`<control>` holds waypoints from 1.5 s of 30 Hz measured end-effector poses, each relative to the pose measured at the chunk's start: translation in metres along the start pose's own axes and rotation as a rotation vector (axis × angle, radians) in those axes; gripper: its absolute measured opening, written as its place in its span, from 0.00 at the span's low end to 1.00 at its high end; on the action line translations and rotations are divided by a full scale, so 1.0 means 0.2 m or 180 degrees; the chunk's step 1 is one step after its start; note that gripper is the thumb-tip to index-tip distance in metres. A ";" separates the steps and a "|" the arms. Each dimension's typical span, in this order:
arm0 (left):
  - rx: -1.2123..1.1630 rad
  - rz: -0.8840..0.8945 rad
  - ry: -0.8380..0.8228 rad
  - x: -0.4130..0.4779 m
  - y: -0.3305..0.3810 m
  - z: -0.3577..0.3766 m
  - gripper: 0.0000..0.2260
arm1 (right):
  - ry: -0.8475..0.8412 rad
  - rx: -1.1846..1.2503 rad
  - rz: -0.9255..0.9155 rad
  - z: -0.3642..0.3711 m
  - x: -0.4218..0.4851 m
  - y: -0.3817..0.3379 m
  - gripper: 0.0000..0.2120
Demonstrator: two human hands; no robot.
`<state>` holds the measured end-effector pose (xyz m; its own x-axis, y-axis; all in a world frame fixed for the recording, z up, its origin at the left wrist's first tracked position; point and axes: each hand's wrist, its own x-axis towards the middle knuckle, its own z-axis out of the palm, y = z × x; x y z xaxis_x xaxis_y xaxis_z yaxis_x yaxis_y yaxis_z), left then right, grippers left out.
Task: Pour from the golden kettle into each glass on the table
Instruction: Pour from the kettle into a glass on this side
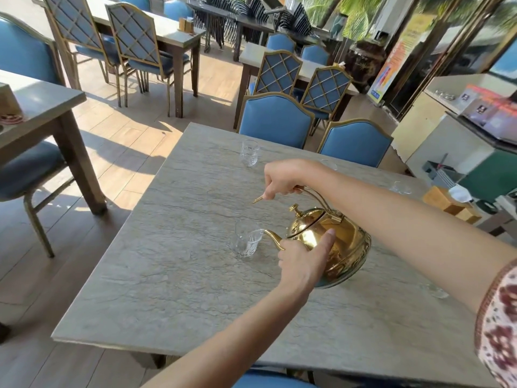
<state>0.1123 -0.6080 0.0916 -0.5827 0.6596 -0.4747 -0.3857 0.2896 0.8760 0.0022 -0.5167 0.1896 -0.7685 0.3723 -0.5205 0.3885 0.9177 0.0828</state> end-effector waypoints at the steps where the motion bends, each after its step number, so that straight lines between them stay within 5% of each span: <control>1: 0.0011 0.0013 0.0021 0.00 0.00 0.00 0.46 | -0.0010 0.0005 0.0010 0.00 0.00 0.00 0.11; 45: 0.0088 -0.0083 -0.0300 -0.01 -0.02 -0.17 0.46 | -0.0202 0.0306 0.0482 -0.01 0.04 -0.11 0.10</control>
<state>0.0908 -0.6331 0.0868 -0.5023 0.7135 -0.4884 -0.3792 0.3259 0.8660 -0.0138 -0.5330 0.1861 -0.6651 0.4930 -0.5610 0.5466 0.8332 0.0842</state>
